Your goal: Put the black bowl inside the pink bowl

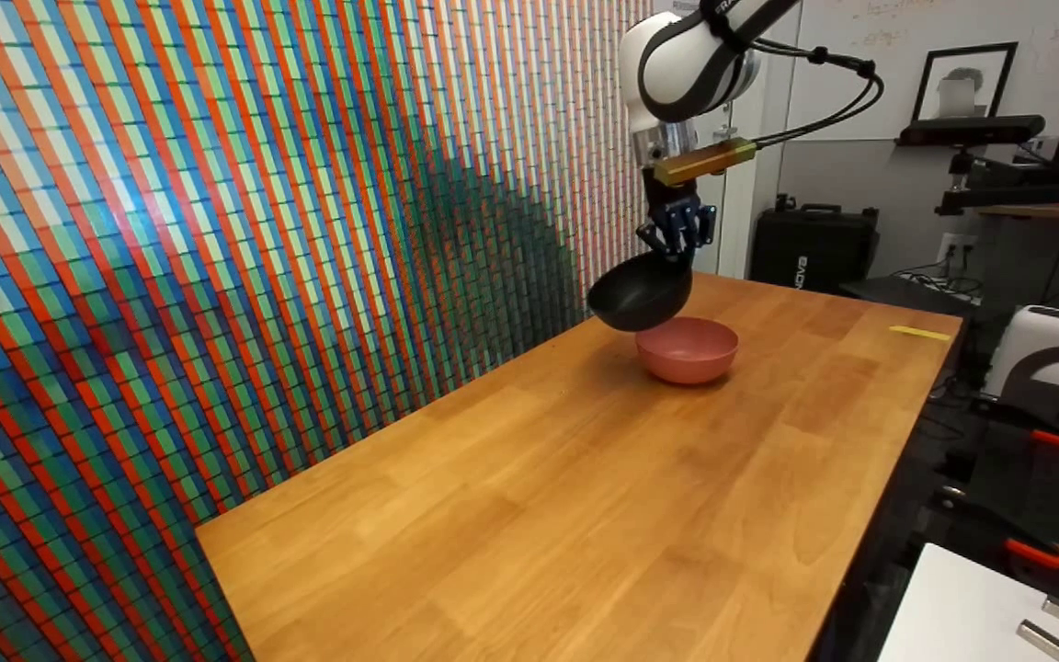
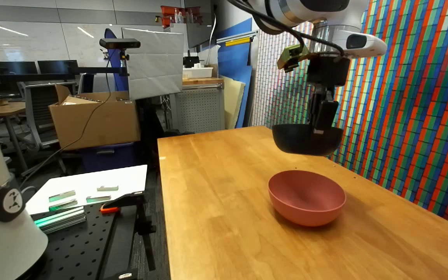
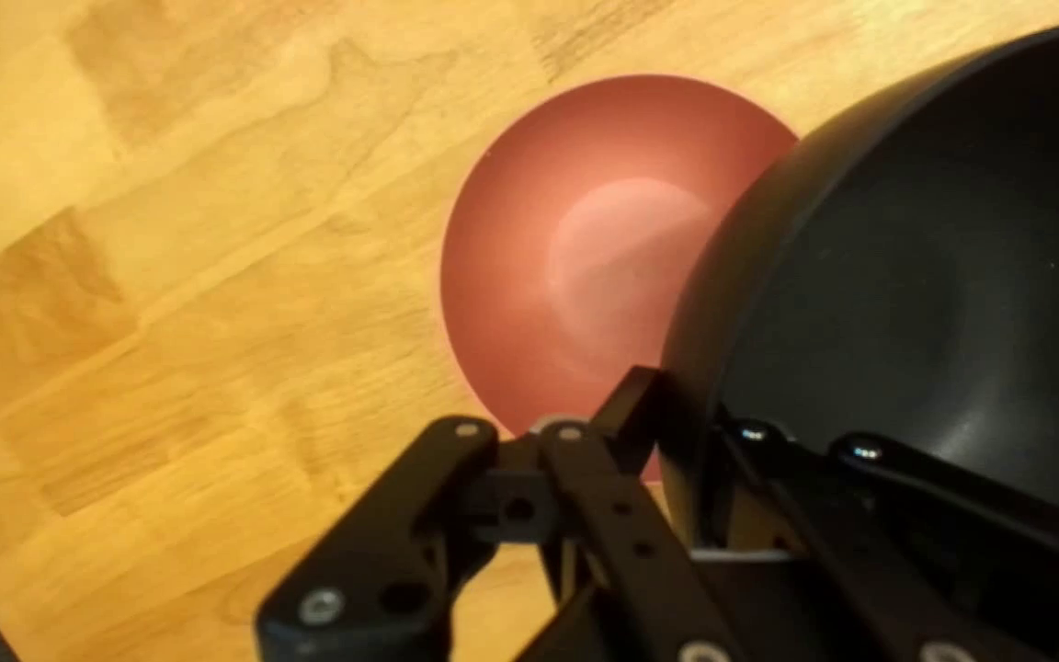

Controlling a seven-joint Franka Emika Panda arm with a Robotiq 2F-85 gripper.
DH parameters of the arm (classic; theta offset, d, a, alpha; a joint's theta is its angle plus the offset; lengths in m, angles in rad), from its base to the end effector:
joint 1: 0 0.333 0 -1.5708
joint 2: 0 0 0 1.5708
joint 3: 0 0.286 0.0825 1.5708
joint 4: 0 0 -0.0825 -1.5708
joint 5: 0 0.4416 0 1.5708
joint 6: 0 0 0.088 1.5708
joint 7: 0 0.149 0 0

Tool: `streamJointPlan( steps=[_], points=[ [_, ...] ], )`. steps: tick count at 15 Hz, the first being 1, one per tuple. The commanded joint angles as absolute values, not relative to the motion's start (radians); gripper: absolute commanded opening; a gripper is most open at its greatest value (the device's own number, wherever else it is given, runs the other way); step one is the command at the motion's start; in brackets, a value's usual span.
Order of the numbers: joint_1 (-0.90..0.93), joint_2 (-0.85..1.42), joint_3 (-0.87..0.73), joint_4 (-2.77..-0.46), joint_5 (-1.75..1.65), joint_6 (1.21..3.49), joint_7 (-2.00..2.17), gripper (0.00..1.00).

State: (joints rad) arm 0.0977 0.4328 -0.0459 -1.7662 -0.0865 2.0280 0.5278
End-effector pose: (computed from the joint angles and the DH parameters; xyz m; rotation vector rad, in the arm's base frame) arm 0.6618 0.0264 0.2042 2.9275 -0.6371 -0.2056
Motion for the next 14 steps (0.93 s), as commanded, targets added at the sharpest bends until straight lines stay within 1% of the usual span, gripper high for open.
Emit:
streamJointPlan(
  steps=[1,6,13,14],
  points=[
    [0.065,0.329,-0.058,-1.892,-0.042,2.053,0.506,0.04],
    [0.025,0.291,-0.072,-1.960,-0.019,2.057,0.502,0.04],
    [0.009,0.306,-0.079,-1.955,-0.028,2.089,0.512,0.04],
    [0.011,0.311,-0.078,-1.952,-0.032,2.091,0.511,0.05]
  ],
)
